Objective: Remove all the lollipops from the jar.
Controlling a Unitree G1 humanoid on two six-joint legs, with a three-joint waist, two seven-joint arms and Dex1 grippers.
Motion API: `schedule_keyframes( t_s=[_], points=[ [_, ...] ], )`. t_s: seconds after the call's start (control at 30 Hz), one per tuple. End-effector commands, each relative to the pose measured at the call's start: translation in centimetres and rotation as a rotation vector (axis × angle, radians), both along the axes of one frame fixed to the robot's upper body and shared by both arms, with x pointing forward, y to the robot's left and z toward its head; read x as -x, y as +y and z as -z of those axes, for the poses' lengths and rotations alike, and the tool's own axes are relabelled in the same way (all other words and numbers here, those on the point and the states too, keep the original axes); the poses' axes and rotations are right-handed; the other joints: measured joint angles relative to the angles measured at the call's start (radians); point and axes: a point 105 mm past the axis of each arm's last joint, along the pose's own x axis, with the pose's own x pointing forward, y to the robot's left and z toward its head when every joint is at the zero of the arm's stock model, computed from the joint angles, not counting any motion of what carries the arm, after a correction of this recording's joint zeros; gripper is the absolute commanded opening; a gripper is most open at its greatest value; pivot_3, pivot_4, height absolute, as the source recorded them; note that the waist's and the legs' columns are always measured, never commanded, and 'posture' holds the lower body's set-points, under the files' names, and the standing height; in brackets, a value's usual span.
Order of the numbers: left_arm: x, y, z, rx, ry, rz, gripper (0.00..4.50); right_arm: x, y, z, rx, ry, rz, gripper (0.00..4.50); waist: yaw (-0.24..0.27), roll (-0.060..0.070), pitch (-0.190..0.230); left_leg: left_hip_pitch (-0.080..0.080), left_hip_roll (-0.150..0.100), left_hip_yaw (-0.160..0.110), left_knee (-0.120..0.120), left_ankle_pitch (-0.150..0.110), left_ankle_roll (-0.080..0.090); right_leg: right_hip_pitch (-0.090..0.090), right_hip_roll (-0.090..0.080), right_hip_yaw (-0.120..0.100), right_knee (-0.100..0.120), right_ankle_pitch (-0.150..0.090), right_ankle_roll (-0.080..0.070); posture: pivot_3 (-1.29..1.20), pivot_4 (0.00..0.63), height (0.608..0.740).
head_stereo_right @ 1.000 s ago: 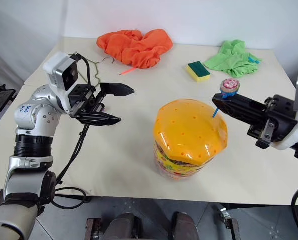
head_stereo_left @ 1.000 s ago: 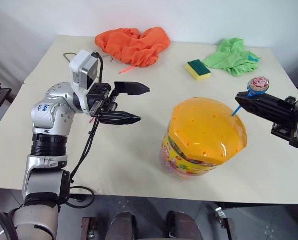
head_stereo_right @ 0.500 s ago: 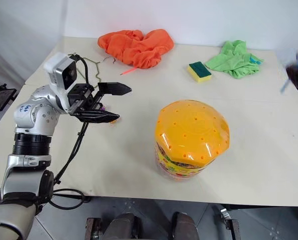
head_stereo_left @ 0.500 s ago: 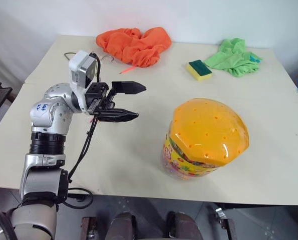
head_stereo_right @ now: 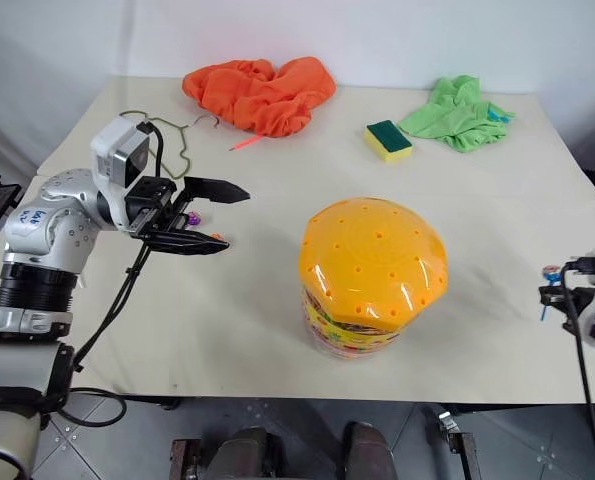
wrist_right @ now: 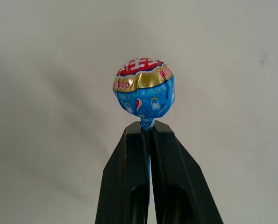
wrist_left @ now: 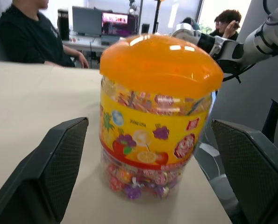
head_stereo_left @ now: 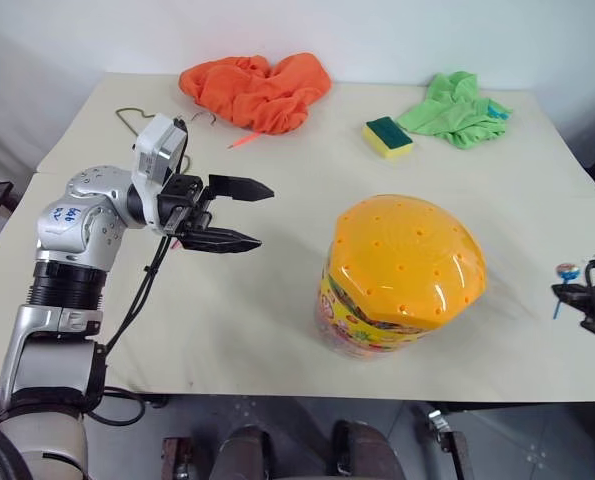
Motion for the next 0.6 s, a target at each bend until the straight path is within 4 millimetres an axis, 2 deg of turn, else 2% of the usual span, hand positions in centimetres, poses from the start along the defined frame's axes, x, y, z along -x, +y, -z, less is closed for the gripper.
schedule_keyframes(
  t_s=[0.03, 0.1, 0.2, 0.3, 0.4, 0.47, 0.5, 0.6],
  points=[
    [1.8, 0.5, -0.3, -0.01, -0.019, 0.13, 4.5, -0.3, -0.7, 0.2, 0.022, -0.011, 0.045, 0.29, 0.001, 0.001, 0.0, 0.0, 0.0, 0.0, 0.0, 0.0, 0.0, 0.0, 0.0, 0.0, 0.0, 0.0, 0.0, 0.0, 0.15, 0.74],
    [1.9, 0.7, -0.4, -0.004, -0.002, 0.127, 4.5, -0.3, -0.7, 0.2, 0.022, -0.023, 0.055, 0.74, 0.004, 0.001, 0.0, 0.0, 0.0, -0.001, 0.0, 0.0, 0.0, 0.0, 0.0, -0.001, 0.0, 0.0, 0.0, 0.0, 0.15, 0.74],
    [1.5, 0.8, -0.2, -0.008, 0.017, 0.091, 4.5, -0.1, -0.3, -0.6, 0.026, -0.074, 0.033, 1.71, 0.003, 0.001, 0.0, -0.001, 0.0, 0.0, 0.0, 0.0, 0.0, 0.0, 0.0, 0.0, 0.0, 0.0, 0.0, 0.0, 0.15, 0.74],
    [1.3, 0.9, -0.2, 0.01, 0.045, 0.059, 4.5, 0.4, 0.5, -2.0, 0.024, -0.144, -0.007, 2.78, 0.001, 0.003, 0.0, 0.0, 0.0, 0.0, 0.0, 0.0, 0.0, 0.0, 0.0, 0.0, 0.0, 0.0, 0.0, 0.0, 0.15, 0.74],
    [0.0, 1.4, 0.7, -0.029, 0.084, -0.075, 4.5, 1.3, 2.2, -4.1, 0.024, -0.244, -0.101, 3.89, 0.0, 0.003, 0.0, 0.0, 0.0, 0.0, 0.0, 0.0, 0.0, 0.0, 0.0, 0.0, 0.0, 0.0, 0.0, 0.0, 0.15, 0.74],
    [-0.9, 1.8, 1.6, -0.061, 0.097, -0.155, 4.5, 2.1, 3.9, -6.1, 0.01, -0.327, -0.193, 4.12, 0.004, 0.004, 0.0, 0.0, 0.0, 0.0, 0.0, 0.0, 0.0, 0.0, 0.0, 0.0, 0.0, 0.0, 0.0, 0.0, 0.15, 0.74],
    [-1.0, 1.9, 1.8, -0.063, 0.099, -0.167, 4.5, 2.4, 4.3, -6.6, 0.004, -0.348, -0.221, 4.45, 0.004, 0.004, 0.0, 0.0, 0.0, 0.0, 0.0, 0.0, 0.0, 0.0, 0.001, 0.0, 0.0, 0.0, 0.0, 0.0, 0.15, 0.74],
    [-1.1, 2.0, 1.8, -0.014, 0.136, -0.175, 4.5, 4.1, 8.0, -8.7, 0.024, -0.455, -0.46, 4.48, 0.005, 0.004, 0.0, 0.0, 0.0, 0.0, 0.0, 0.0, 0.0, 0.0, 0.0, 0.0, 0.0, 0.0, 0.0, 0.0, 0.15, 0.74]
  ],
)
